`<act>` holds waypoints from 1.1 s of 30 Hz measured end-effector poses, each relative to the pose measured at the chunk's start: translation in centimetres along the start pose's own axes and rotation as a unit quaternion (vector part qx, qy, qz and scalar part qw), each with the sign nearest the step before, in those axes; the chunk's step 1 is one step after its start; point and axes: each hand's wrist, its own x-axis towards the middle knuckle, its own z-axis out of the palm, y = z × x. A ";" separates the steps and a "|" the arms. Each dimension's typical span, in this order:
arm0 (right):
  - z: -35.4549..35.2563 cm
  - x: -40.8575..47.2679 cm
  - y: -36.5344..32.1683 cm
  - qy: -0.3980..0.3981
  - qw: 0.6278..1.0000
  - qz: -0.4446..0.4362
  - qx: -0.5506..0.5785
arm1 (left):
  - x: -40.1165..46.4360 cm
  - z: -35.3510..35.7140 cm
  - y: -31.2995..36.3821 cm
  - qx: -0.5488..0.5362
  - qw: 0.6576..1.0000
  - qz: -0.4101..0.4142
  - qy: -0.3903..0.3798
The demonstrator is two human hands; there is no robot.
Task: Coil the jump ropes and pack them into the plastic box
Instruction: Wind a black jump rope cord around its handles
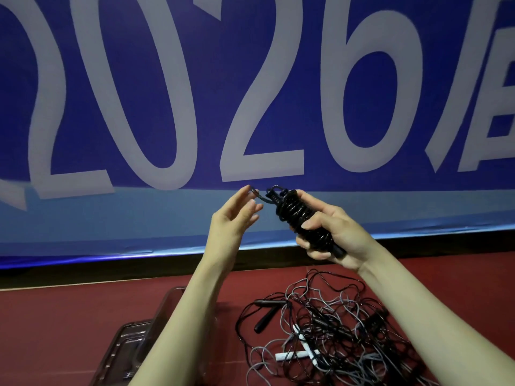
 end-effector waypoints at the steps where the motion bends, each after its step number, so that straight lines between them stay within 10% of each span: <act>1: 0.1 0.0 0.1 -0.008 1.000 0.002 -0.001 | 0.1 0.3 0.0 -0.058 0.998 -0.035 0.011; 8: 0.4 0.2 0.8 -0.010 1.000 0.008 -0.011 | 0.4 1.2 -0.3 -0.171 0.969 -0.164 0.067; 25: 2.8 0.1 -0.3 0.096 0.977 -0.109 -0.154 | -1.0 2.1 1.3 0.108 0.943 0.255 0.183; 33: 3.7 -0.1 0.2 0.178 0.900 -0.221 -0.331 | -0.2 1.2 1.7 0.363 0.808 0.425 0.189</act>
